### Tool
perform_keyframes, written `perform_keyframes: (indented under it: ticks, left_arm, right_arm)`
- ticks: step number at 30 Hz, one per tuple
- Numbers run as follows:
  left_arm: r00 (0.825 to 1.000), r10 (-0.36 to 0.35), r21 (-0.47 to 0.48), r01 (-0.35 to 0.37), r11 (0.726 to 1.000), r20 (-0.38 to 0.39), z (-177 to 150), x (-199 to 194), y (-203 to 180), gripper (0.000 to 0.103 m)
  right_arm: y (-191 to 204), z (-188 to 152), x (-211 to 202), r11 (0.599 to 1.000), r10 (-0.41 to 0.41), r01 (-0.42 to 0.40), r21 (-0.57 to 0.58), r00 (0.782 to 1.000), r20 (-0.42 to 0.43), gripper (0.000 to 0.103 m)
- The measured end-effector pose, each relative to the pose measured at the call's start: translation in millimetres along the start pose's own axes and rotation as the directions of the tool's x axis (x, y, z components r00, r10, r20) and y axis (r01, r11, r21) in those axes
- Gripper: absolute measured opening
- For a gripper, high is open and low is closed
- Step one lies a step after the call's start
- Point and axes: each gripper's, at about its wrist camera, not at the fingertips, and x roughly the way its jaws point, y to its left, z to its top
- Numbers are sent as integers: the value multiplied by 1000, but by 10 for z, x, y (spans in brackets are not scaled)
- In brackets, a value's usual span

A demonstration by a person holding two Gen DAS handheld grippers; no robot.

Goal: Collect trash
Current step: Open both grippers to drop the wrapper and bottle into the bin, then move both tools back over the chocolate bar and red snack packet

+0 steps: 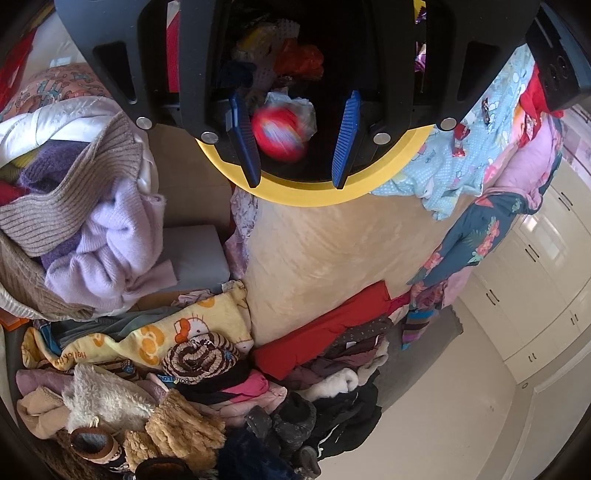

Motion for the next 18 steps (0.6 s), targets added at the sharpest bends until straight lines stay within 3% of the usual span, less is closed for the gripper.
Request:
perform_keyframes:
  ticks: [1, 3, 4, 6, 9, 18]
  left_arm:
    - [1000, -3, -6, 3, 1000, 0, -4, 0, 13, 28]
    - [1000, -7, -23, 8, 1000, 9, -11, -26, 50, 48]
    - [1000, -6, -28, 7, 1000, 15, 1, -29, 56, 53]
    - [999, 5, -42, -4, 999, 36, 4, -78, 94, 73]
    - [996, 21, -70, -16, 997, 83, 27, -198, 173, 89]
    - [970, 137, -121, -114, 986, 202, 66, -579, 434, 92]
  right_arm:
    - [6, 1, 2, 1000, 2, -2, 1, 1000, 0, 44]
    - [27, -5, 8, 1000, 3, -3, 0, 1000, -3, 51]
    - [43, -11, 9, 1000, 4, -4, -3, 1000, -3, 52]
    - [92, -15, 1, 1000, 5, -5, -20, 1000, -2, 52]
    - [179, -25, -23, 999, 9, -8, -51, 1000, 8, 56]
    - [565, -79, -96, 987, 46, -41, -154, 999, 29, 64]
